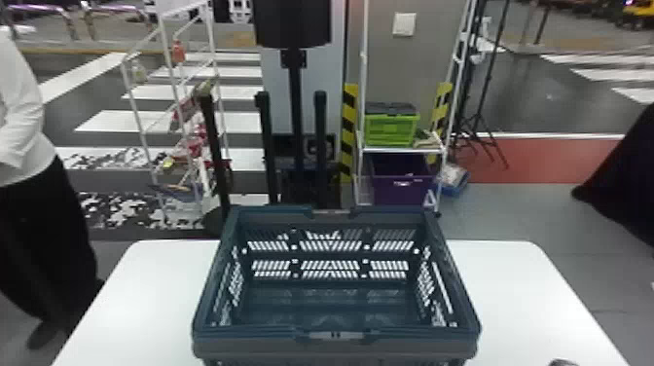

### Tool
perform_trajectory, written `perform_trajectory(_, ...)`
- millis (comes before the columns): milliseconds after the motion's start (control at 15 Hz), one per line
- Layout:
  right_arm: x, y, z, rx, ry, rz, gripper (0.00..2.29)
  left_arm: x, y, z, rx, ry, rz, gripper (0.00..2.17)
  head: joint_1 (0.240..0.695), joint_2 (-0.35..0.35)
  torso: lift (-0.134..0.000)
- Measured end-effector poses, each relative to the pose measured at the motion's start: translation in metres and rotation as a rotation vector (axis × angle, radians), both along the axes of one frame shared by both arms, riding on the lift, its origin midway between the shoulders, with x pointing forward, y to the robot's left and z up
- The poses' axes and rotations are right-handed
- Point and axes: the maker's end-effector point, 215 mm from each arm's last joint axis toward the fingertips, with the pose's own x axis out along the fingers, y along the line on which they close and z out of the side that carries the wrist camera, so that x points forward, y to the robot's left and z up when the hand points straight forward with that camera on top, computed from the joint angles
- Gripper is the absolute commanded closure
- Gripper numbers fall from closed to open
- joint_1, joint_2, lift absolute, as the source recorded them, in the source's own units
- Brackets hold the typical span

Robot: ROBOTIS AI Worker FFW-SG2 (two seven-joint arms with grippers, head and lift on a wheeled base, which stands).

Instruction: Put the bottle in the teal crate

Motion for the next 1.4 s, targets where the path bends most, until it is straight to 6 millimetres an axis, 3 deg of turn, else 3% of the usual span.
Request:
perform_trajectory(533, 0.0, 0.001, 0.002, -0.001, -0.003, 0.002, 2.19, 0.001, 0.0, -0.001, -0.002, 0.001, -0.001, 0.12, 0.499, 0.0, 0.0)
perform_trajectory(733, 0.005, 0.0, 0.011, -0.004, -0.016, 0.002, 2.19, 0.0, 0.0, -0.001, -0.002, 0.001, 0.0, 0.13, 0.499, 0.0, 0.0)
perform_trajectory(1133, 0.055, 0.016, 0.046, -0.024, 0.015, 0.033, 2.19, -0.001, 0.0, -0.002, 0.0, 0.003, -0.002, 0.13, 0.499, 0.0, 0.0)
perform_trajectory(1400, 0.097, 0.045, 0.048, -0.06, 0.131, 0.083, 2.19, -0.002, 0.001, -0.003, 0.001, 0.006, -0.001, 0.12, 0.499, 0.0, 0.0)
